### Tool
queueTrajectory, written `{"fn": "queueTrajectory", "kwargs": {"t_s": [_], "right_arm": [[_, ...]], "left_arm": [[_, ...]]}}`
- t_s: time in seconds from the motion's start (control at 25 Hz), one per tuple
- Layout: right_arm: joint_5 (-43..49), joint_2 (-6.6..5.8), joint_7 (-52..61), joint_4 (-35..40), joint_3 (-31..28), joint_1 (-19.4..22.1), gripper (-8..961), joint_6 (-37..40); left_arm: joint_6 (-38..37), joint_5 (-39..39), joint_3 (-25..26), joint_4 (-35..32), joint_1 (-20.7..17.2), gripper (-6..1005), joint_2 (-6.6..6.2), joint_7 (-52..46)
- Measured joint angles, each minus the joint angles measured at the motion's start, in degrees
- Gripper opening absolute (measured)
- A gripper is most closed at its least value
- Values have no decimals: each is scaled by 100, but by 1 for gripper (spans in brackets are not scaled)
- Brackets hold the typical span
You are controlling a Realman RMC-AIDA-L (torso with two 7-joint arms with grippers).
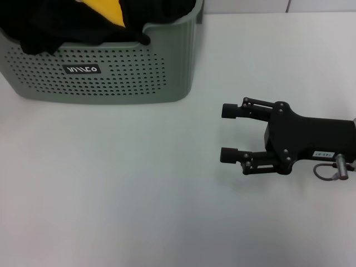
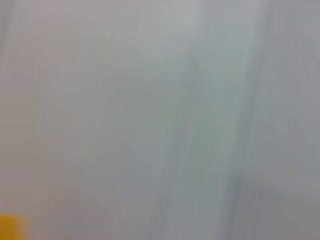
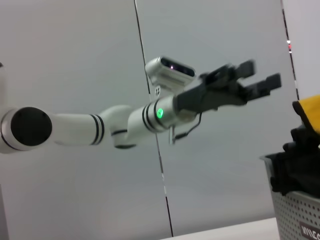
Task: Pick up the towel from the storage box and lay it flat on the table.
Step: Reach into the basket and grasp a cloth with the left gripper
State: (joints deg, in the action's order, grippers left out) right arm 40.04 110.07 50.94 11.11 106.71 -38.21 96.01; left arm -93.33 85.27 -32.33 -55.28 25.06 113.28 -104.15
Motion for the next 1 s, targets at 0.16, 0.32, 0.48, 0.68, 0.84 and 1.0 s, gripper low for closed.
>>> {"fn": "queueTrajectory", "kwargs": {"t_s": [0.16,0.32,0.48,0.68,0.84,1.0], "right_arm": [[25,51,13,-7,-2,21,838,-25],[19,97,31,-3,-2,125,837,-25],[6,133,41,2,-83,254,837,-15],[-3,135,46,10,-143,350,837,18],[-5,132,55,13,-142,325,838,6],[-5,126,56,14,-142,300,838,-17]], "left_arm": [[1062,322,93,-248,56,682,-35,-201],[1656,1041,94,-415,171,682,-34,-461],[1851,1234,120,-433,155,681,2,-542],[1860,1065,122,-442,-12,680,-20,-621],[1632,799,123,-453,-202,667,-59,-780],[1552,758,123,-440,-287,650,-60,-866]]}}
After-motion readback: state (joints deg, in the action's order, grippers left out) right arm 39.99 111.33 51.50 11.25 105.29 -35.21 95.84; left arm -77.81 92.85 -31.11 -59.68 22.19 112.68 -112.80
